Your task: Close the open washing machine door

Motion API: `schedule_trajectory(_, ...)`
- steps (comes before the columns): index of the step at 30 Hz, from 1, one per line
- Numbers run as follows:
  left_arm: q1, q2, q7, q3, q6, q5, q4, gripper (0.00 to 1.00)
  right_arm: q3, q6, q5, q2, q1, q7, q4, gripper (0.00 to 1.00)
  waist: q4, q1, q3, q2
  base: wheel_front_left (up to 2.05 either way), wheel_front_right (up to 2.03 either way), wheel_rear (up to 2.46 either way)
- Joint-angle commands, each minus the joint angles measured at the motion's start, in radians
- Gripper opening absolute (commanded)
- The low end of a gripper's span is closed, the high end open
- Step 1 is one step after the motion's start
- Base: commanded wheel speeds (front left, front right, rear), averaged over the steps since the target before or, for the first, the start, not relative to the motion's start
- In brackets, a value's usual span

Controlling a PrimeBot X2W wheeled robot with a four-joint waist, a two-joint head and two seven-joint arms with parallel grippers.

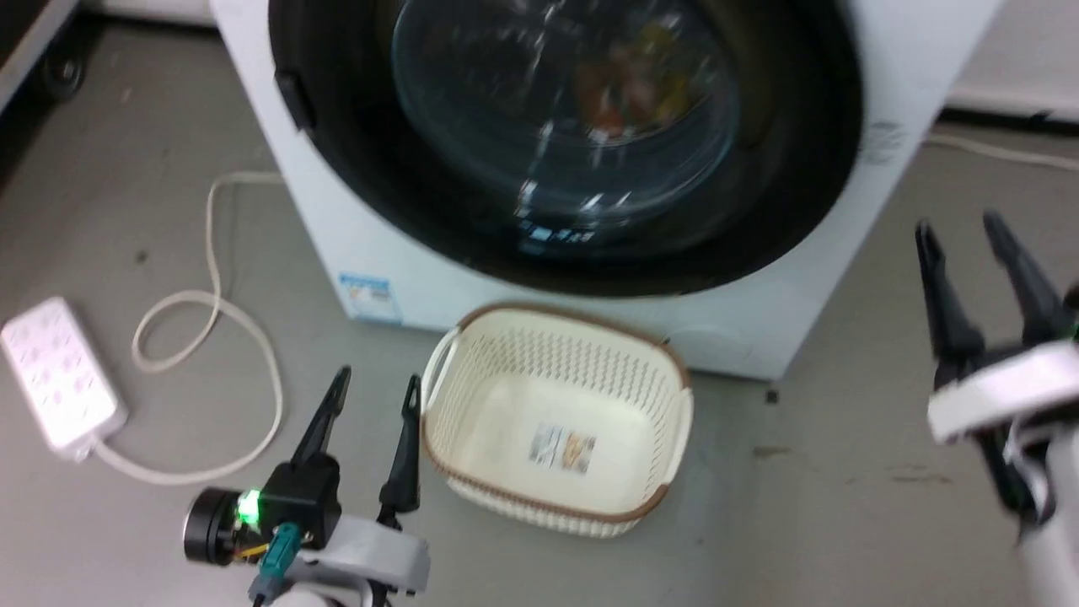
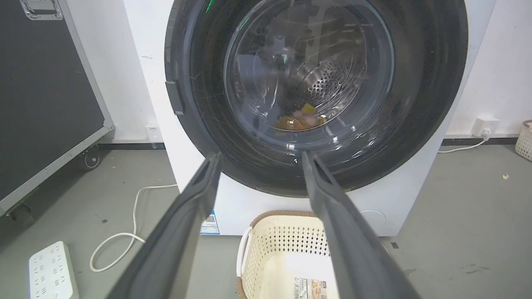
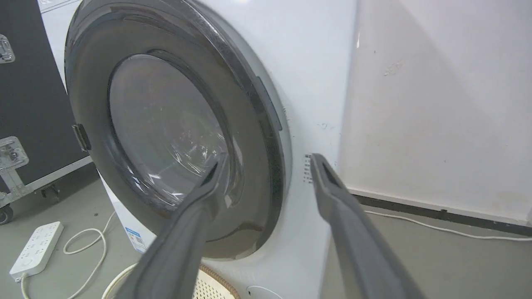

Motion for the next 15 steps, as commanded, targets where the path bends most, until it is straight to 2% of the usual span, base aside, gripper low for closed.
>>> schedule_trajectory(1,0.019,0.004,-0.005,0.006,-0.002,-0.008,0.011,1.0,-0.023,-0.001,-0.031,0.023,0.067,-0.004,-0.044,1.0,-0.062,0.0003,-0.076,-0.0001,0.0,0.0,0.0)
schedule_trajectory(9,0.062,0.002,-0.005,0.028,-0.024,-0.026,0.055,1.0,-0.172,-0.001,-0.185,0.188,0.346,-0.004,-0.276,1.0,-0.105,0.0003,-0.139,-0.0001,0.0,0.0,0.0)
schedule_trajectory(15,0.071,0.001,-0.005,0.034,-0.037,-0.025,0.072,1.0,-0.159,-0.001,-0.295,0.244,0.472,-0.004,-0.352,1.0,-0.122,0.0003,-0.152,-0.0001,0.0,0.0,0.0)
